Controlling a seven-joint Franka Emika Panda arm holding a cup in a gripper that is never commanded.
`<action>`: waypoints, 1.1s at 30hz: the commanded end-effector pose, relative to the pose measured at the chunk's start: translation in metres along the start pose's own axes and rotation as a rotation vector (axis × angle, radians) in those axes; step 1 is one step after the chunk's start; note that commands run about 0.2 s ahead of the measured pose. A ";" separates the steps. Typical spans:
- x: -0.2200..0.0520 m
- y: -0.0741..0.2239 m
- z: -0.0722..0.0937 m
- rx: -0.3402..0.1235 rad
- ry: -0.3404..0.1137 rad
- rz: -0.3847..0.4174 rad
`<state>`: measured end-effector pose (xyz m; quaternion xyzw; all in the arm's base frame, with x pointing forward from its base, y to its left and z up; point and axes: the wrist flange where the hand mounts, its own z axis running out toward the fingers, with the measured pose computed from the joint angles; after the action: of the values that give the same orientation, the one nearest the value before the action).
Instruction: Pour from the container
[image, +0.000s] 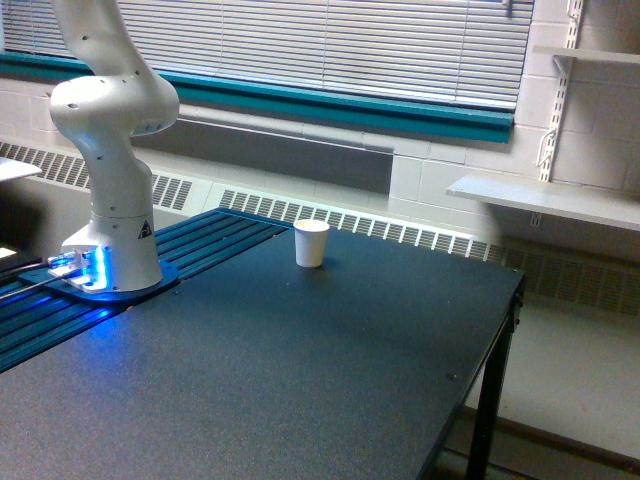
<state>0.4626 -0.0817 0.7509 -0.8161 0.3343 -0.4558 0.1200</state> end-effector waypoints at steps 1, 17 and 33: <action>-0.037 -0.019 0.033 -0.012 -0.094 -0.106; -0.098 -0.063 0.037 0.025 -0.170 -0.234; -0.165 -0.054 -0.006 0.016 -0.189 -0.249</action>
<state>0.4465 0.0580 0.6751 -0.8926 0.2021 -0.3912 0.0967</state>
